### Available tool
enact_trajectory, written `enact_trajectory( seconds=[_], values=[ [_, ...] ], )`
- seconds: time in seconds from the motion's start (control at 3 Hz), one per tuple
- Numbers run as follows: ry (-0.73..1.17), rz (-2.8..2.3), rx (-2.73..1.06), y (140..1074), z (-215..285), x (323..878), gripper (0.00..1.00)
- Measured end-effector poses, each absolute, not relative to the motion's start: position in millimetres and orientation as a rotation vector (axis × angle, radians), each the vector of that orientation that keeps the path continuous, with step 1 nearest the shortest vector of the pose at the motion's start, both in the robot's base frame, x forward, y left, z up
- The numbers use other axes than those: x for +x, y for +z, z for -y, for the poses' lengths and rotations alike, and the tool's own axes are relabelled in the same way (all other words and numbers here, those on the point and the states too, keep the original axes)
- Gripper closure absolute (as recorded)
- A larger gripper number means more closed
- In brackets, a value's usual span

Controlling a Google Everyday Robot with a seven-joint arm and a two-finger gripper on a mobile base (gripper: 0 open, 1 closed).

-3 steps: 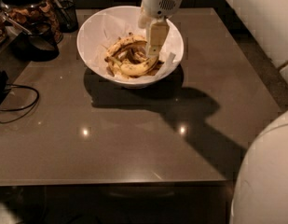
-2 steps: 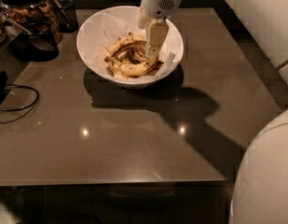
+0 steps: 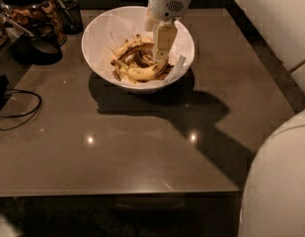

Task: Pick banana from white bowl

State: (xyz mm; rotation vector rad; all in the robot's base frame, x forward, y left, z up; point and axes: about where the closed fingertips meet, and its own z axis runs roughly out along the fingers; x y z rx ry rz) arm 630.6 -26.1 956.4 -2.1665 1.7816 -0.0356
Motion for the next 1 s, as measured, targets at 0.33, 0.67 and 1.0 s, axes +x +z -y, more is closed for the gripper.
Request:
enact_trajectory(
  seconds=[0.33,0.67,1.0],
  values=[
    [-0.033,-1.781,-2.168,955.7,25.4,631.1,0.35],
    [-0.031,-1.781,-2.169,955.3,24.9,631.4,0.35],
    [-0.030,-1.781,-2.169,955.0,24.7,631.5,0.35]
  ],
)
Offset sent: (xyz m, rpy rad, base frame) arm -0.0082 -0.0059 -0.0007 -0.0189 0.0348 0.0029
